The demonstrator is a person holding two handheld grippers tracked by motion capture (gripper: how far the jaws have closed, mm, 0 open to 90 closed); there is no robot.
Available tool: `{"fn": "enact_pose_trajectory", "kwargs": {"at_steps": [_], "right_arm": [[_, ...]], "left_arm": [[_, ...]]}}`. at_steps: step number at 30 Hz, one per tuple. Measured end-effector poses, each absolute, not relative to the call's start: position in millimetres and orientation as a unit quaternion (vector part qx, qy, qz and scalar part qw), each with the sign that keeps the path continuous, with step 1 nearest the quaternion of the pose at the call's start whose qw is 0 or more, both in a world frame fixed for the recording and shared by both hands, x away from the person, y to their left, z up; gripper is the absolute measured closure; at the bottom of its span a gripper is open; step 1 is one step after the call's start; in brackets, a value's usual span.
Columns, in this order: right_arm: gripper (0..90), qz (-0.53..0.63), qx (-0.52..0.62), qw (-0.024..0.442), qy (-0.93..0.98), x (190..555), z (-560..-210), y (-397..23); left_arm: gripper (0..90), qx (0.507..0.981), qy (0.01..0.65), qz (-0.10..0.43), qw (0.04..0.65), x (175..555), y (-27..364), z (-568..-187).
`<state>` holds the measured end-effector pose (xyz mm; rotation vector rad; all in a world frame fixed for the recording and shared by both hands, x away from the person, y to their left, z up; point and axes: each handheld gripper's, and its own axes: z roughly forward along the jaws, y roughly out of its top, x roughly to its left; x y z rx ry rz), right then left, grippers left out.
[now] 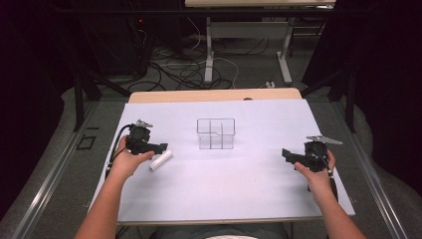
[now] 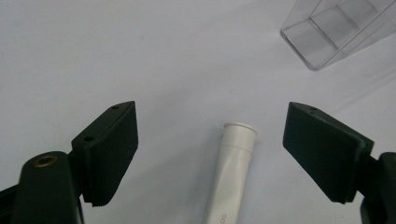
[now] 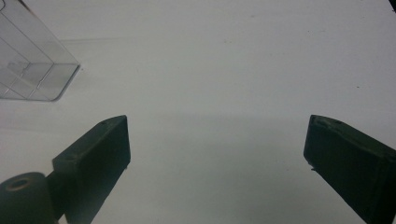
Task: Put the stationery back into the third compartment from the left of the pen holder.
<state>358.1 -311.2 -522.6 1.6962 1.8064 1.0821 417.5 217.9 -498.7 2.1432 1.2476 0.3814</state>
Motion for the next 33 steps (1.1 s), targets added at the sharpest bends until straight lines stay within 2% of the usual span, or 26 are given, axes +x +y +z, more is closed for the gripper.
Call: {"fn": "enact_pose_trajectory", "kwargs": {"at_steps": [4,14,24,33], "right_arm": [[6.6,0.39,0.612,0.217,0.653,358,-523,-311],[6.6,0.389,0.611,0.217,0.655,359,-524,-310],[6.5,0.389,0.61,0.217,0.655,358,-523,-311],[6.6,0.388,0.611,0.217,0.655,358,-524,-311]], "left_arm": [[25.3,0.827,0.455,0.15,0.296,417,215,-501],[30.2,0.855,0.426,0.157,0.253,418,210,-505],[34.7,0.868,0.419,0.136,0.228,415,213,-509],[46.4,0.883,0.408,0.114,0.201,406,217,-519]]}}
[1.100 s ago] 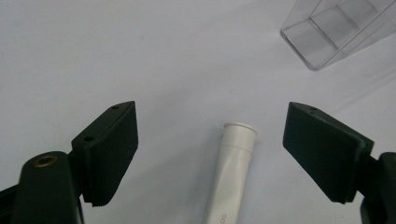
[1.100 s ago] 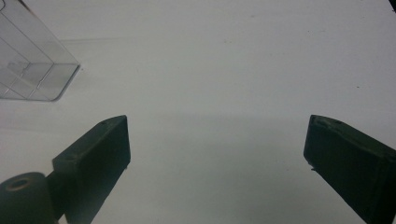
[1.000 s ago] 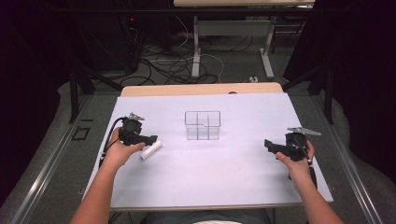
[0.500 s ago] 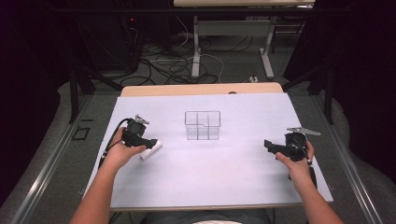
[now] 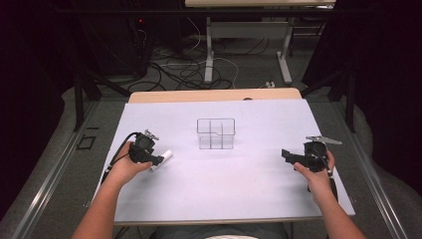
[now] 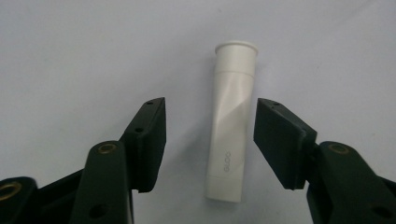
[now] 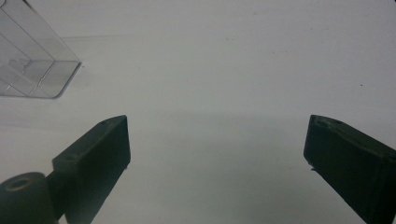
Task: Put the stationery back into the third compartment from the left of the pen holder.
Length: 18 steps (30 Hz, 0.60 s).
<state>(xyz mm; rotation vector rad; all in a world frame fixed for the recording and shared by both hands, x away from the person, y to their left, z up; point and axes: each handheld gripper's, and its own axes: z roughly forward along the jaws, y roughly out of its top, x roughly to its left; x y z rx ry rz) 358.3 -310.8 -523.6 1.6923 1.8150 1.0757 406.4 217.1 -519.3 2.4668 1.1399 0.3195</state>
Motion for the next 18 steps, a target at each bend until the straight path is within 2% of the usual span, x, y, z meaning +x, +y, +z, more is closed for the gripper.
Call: {"fn": "enact_pose_trajectory", "kwargs": {"at_steps": [18], "right_arm": [[6.6,0.387,0.61,0.215,0.657,358.6,-524.0,-310.8]], "left_arm": [[61.1,0.899,0.396,0.087,0.166,402.8,219.5,-528.4]]}}
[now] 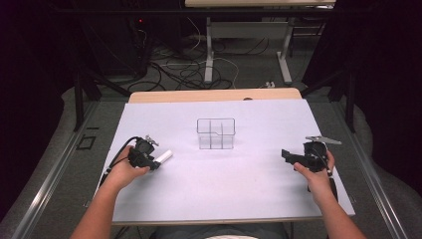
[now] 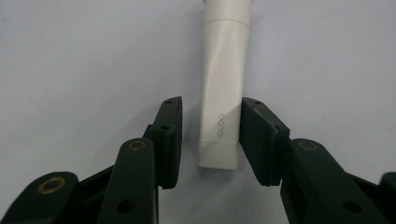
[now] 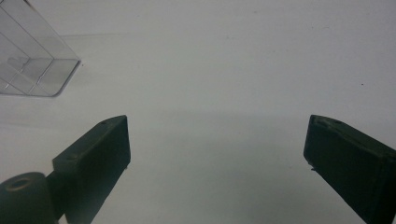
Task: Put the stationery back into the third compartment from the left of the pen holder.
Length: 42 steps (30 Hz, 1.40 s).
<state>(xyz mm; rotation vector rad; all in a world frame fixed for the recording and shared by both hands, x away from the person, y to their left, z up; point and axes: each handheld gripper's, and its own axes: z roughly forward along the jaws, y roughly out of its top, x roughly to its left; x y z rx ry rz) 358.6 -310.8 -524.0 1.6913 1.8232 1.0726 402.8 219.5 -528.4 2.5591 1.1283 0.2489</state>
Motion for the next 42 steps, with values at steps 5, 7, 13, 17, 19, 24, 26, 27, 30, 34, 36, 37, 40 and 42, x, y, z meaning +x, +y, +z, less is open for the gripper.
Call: {"fn": "enact_pose_trajectory", "kwargs": {"at_steps": [5,7,13,17,19,24,26,27,30,34,36,37,40,42], "right_arm": [[6.6,0.385,0.609,0.214,0.66,359,-525,-311],[6.6,0.385,0.609,0.214,0.66,359,-525,-311],[6.7,0.384,0.609,0.214,0.66,359,-525,-310],[6.9,0.384,0.609,0.215,0.66,359,-525,-310],[6.9,0.384,0.609,0.215,0.66,359,-525,-310],[6.9,0.384,0.609,0.215,0.66,359,-525,-310],[6.9,0.384,0.609,0.215,0.66,359,-525,-310],[6.9,0.384,0.609,0.215,0.661,359,-525,-310],[6.9,0.384,0.608,0.215,0.661,359,-525,-310],[6.9,0.384,0.609,0.215,0.661,359,-525,-310],[7.0,0.384,0.608,0.215,0.661,359,-525,-310],[6.9,0.383,0.608,0.215,0.661,359,-525,-310],[6.9,0.383,0.609,0.215,0.661,359,-525,-310],[7.0,0.383,0.608,0.215,0.661,359,-525,-310]], "left_arm": [[64.1,0.9,0.4,0.079,0.156,402,219,-531],[66.8,0.899,0.401,0.075,0.159,402,219,-531],[69.8,0.9,0.4,0.072,0.157,402,219,-531],[70.3,0.902,0.397,0.073,0.156,403,218,-530],[70.5,0.901,0.397,0.073,0.156,403,218,-531],[70.6,0.903,0.396,0.07,0.153,403,219,-530],[70.6,0.901,0.399,0.067,0.156,404,219,-530],[70.6,0.899,0.404,0.064,0.159,404,220,-530],[70.8,0.9,0.4,0.063,0.163,405,222,-530],[70.8,0.892,0.416,0.054,0.17,405,224,-530],[70.8,0.888,0.422,0.048,0.174,406,225,-530],[70.9,0.885,0.428,0.047,0.176,405,226,-530],[70.9,0.876,0.442,0.045,0.186,405,227,-530],[70.9,0.873,0.446,0.046,0.192,405,229,-529]]}}
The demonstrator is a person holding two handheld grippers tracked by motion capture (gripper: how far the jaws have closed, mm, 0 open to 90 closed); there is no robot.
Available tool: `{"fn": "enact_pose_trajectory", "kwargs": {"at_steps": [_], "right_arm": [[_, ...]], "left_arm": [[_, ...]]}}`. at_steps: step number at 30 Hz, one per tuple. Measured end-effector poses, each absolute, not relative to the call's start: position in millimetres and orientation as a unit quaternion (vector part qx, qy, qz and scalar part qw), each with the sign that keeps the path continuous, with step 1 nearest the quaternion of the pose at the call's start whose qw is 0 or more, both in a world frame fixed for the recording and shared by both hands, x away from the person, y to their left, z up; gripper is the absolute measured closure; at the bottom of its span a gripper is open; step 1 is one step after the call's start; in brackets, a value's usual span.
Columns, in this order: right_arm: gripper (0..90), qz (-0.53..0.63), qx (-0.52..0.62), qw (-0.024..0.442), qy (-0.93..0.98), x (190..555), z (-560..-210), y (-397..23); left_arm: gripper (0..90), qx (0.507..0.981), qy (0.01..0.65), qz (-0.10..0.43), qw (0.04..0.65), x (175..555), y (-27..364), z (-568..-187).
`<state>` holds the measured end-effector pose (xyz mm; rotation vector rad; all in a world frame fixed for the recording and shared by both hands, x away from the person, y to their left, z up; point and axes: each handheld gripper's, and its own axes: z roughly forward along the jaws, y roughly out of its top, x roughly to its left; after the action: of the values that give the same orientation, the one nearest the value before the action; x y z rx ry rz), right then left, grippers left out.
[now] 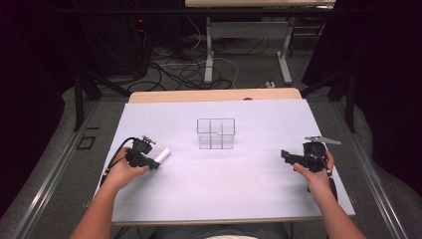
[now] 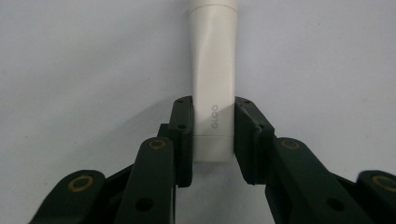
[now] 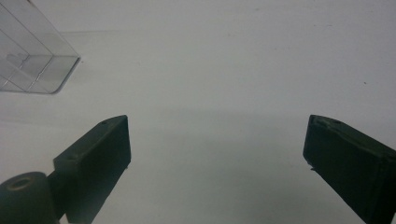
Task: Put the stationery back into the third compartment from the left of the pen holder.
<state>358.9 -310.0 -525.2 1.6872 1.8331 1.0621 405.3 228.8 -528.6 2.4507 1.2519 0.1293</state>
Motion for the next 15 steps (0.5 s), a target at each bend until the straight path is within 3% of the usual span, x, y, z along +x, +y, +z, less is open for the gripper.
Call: {"fn": "enact_pose_trajectory", "kwargs": {"at_steps": [15], "right_arm": [[7.0,0.383,0.61,0.211,0.661,358.9,-525.5,-308.2]], "left_arm": [[70.9,0.818,0.512,0.055,0.257,401.9,229.5,-519.4]]}}
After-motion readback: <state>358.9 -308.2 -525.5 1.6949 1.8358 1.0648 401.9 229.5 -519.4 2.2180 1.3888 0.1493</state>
